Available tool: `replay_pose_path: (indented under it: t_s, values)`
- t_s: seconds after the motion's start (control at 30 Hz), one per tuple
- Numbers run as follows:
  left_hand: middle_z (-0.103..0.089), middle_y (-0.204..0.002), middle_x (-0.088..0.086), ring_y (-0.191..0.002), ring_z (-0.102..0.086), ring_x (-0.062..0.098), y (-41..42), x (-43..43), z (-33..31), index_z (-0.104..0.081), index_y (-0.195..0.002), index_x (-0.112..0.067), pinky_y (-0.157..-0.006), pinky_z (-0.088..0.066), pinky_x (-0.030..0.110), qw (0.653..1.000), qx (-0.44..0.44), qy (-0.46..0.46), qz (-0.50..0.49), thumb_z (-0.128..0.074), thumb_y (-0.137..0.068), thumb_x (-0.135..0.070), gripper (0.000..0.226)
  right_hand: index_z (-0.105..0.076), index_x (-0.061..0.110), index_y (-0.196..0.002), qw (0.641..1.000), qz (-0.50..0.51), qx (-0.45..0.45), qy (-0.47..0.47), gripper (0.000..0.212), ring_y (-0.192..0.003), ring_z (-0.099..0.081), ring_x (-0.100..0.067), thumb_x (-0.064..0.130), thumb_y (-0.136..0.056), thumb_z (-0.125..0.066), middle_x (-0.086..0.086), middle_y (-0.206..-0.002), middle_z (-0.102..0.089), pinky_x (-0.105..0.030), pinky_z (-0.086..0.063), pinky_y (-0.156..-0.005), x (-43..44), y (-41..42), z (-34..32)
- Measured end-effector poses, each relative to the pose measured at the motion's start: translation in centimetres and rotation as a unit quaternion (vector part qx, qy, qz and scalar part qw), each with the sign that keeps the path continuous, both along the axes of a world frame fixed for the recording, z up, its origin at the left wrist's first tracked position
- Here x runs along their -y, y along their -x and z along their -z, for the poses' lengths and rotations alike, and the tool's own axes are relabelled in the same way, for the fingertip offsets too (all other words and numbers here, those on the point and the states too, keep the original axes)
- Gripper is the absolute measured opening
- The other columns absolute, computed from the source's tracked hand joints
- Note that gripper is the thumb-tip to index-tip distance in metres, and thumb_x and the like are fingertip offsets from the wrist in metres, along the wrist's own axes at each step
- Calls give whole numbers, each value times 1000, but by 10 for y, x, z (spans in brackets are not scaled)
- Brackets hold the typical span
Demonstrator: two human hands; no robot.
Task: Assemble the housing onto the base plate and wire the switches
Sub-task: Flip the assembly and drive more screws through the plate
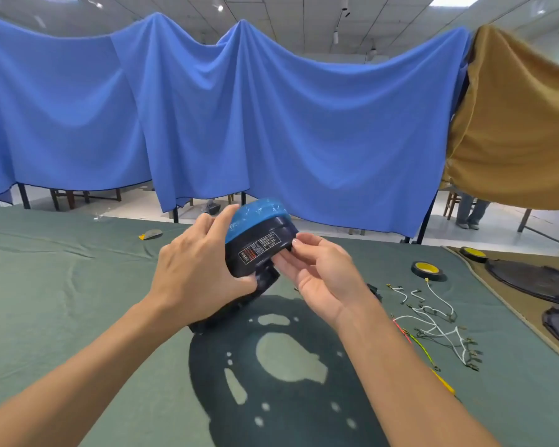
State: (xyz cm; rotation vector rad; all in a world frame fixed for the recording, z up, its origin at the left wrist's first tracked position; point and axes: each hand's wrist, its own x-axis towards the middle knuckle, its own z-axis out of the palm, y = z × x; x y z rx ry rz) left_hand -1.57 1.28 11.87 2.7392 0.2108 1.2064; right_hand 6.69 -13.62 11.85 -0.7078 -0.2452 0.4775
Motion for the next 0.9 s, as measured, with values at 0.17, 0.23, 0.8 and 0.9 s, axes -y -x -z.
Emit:
replay_pose_path:
  t_s: [0.17, 0.23, 0.8, 0.9]
  values:
    - [-62, -107, -1, -101, -57, 26, 5, 3, -31, -43, -141, -29, -89, -47, 38, 985, 17, 168, 36, -69, -48, -51, 99, -56, 8, -97, 988, 55, 119, 86, 15, -69, -66, -18, -6, -94, -51, -9, -82, -67, -29, -54, -69, 10, 6, -20]
    - [-63, -104, -2, -100, -59, 23, 9, 4, -40, -46, -140, -27, -91, -49, 39, 970, 14, 234, 68, -70, -46, -48, 99, -59, 9, -96, 974, 95, 164, 121, 16, -62, -56, -12, -5, -93, -53, -6, -81, -62, -25, -46, -64, 11, 10, -20]
    - [-74, -96, 20, -81, -71, 34, 10, -21, -25, -77, -91, -2, -82, -56, 44, 723, -225, 636, 148, -89, -56, -26, 44, -65, 20, -91, 802, 241, 460, 296, 18, -78, -66, -3, 8, -82, -73, 10, -78, -70, -22, -54, -74, -7, 39, -3]
    - [-74, -100, 21, -85, -73, 34, 11, -27, -21, -77, -94, 0, -83, -57, 44, 704, -235, 648, 169, -90, -45, -31, 60, -65, 20, -92, 794, 244, 465, 306, 19, -78, -67, -5, 6, -82, -72, 11, -76, -69, -24, -55, -77, -15, 36, -1]
